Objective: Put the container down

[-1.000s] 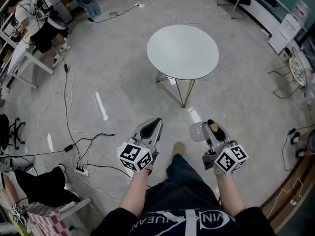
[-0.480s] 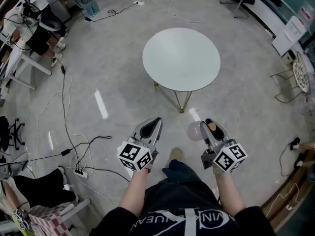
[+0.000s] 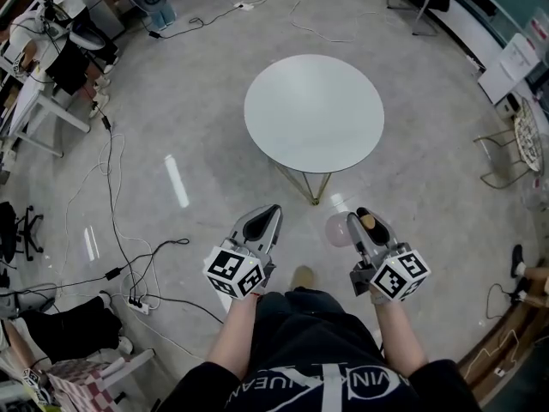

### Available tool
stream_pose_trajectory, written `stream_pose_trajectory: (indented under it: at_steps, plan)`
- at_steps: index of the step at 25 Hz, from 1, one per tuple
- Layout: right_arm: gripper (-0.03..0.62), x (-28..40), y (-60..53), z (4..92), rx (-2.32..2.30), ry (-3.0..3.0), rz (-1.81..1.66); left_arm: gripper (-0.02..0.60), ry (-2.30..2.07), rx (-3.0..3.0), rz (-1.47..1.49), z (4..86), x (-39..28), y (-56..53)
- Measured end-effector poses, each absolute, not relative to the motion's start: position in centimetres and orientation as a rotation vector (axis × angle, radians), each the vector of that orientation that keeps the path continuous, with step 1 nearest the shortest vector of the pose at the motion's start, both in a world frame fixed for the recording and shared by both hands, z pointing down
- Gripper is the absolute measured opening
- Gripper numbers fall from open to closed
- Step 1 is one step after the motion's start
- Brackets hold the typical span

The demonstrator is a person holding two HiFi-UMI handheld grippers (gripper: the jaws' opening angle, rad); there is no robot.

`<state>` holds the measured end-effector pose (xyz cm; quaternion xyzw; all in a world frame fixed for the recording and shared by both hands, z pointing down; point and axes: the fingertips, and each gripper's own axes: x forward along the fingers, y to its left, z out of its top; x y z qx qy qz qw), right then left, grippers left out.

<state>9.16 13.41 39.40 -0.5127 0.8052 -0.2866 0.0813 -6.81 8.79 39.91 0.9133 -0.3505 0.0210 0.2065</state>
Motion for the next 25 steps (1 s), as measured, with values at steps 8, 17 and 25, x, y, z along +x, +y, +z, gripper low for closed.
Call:
stream_pose_trajectory:
  at_steps: [8, 17, 25]
  plan:
    - [0.123, 9.9, 12.7, 40.0, -1.522, 2.394, -0.888, 0.014, -0.977, 2.537, 0.074, 40.3, -6.1, 8.3]
    - [0.123, 9.7, 11.0, 40.7, -1.518, 2.393, -0.911, 0.014, -0.99, 2.511, 0.092, 41.5, -6.8, 6.7]
    - [0.123, 11.4, 7.3, 41.0, -1.527, 2.405, -0.908, 0.014, -0.948, 2.514, 0.082, 42.2, -4.2, 2.6]
